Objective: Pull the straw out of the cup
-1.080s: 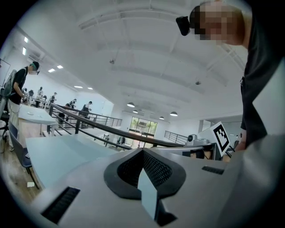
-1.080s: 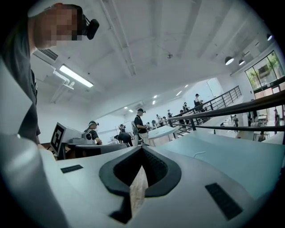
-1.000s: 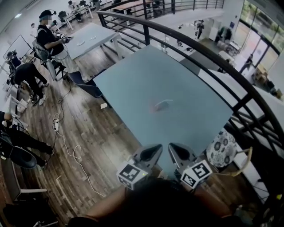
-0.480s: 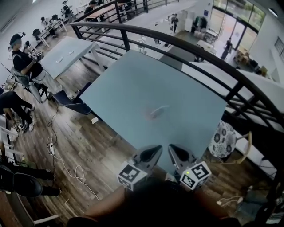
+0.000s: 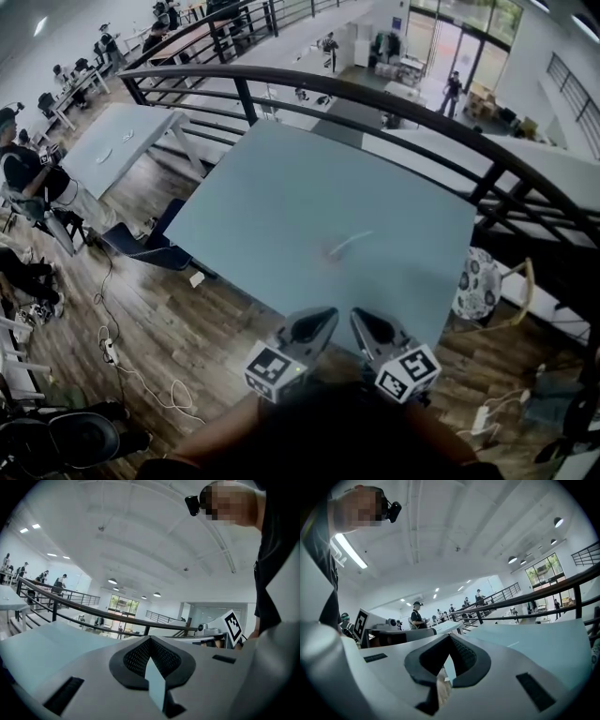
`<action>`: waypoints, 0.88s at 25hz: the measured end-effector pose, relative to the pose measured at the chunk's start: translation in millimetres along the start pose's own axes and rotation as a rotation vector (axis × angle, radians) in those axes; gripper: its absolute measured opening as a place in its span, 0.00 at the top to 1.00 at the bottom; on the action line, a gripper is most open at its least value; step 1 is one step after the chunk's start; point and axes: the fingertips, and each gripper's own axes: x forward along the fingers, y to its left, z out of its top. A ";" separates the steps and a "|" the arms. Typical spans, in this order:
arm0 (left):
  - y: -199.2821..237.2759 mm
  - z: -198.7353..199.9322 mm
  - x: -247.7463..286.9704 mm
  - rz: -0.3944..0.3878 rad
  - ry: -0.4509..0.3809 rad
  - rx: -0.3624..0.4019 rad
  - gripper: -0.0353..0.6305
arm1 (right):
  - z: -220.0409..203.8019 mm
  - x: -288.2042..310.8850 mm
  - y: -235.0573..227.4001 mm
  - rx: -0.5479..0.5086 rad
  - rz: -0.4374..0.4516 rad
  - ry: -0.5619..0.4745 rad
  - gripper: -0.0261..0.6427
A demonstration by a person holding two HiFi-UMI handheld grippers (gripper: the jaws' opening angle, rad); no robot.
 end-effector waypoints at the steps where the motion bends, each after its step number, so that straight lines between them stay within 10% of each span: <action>1: 5.0 -0.1 -6.6 -0.007 0.002 -0.002 0.93 | -0.8 6.1 6.1 0.002 -0.005 0.000 0.94; 22: 65.6 -0.5 -57.3 -0.057 -0.005 -0.031 0.93 | -2.0 69.6 44.6 -0.020 -0.060 0.003 0.94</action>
